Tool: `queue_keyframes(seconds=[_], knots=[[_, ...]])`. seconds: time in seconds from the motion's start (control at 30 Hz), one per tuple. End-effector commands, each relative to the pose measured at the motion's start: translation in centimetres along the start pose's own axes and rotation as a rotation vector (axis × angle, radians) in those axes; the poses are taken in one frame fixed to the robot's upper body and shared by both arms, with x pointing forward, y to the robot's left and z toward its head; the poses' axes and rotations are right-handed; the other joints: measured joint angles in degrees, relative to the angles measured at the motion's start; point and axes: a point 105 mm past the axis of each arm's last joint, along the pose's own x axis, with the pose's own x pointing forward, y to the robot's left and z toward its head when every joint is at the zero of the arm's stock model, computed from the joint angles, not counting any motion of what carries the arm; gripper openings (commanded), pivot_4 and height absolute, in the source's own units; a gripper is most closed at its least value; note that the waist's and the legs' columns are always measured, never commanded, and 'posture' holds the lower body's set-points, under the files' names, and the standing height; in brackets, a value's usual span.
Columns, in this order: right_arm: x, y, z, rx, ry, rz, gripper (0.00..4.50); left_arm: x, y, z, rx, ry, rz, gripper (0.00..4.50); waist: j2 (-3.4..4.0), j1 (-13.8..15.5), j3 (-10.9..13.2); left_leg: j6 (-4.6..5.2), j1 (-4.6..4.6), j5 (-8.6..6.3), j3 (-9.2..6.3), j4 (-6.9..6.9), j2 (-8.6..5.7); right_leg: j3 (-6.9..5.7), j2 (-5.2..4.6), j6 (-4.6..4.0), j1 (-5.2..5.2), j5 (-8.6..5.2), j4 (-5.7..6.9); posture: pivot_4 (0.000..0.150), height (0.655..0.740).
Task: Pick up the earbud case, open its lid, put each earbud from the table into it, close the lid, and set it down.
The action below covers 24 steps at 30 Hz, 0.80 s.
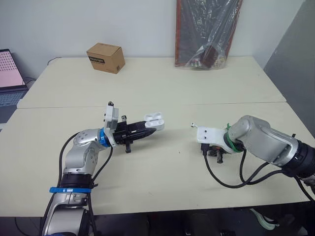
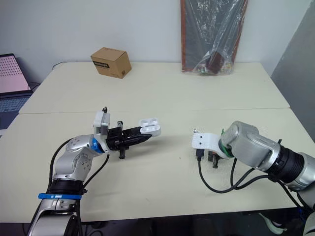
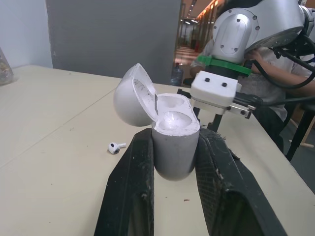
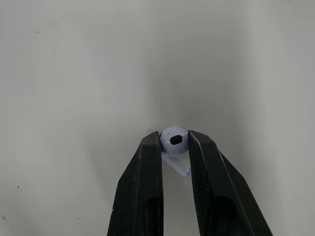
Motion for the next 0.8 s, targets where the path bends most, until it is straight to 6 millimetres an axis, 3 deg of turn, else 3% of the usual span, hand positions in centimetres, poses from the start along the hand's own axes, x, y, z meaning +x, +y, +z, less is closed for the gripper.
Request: queue_keyframes(seconds=[0.03, 0.37, 0.6, 0.8], knots=[[-0.3, -0.3, 0.1, -0.077, -0.004, -0.015, 0.39, -0.1, -0.1, 1.0, 0.042, -0.012, -0.005, 0.86, 0.0, 0.01, 0.0, 0.0, 0.0, 0.0, 0.0, 0.0, 0.0, 0.0, 0.0, 0.0, 0.0, 0.0, 0.0, 0.15, 0.74], [0.1, -0.6, -0.3, -0.136, 0.009, 0.01, 0.39, -0.3, -0.2, 1.0, 0.044, -0.01, 0.005, 0.86, 0.0, 0.03, 0.0, 0.0, 0.03, 0.0, -0.01, 0.01, 0.0, -0.01, 0.0, -0.17, 0.04, 0.1, 0.01, 0.15, 0.74], [-0.3, -0.5, 0.3, -0.068, 0.018, 0.024, 2.66, -0.2, -0.2, 0.9, 0.043, -0.01, 0.004, 0.86, 0.0, 0.06, 0.0, -0.01, 0.06, 0.0, -0.02, 0.01, 0.0, -0.01, 0.0, -0.22, 0.07, 0.13, 0.01, 0.15, 0.74], [-0.8, -0.2, 1.5, -0.044, 0.043, 0.033, 2.66, -0.1, -0.1, 0.9, 0.043, -0.012, 0.0, 0.86, 0.0, 0.03, 0.0, -0.01, 0.06, 0.0, -0.02, 0.0, 0.0, -0.02, 0.0, -0.25, 0.05, 0.14, 0.02, 0.15, 0.74]])
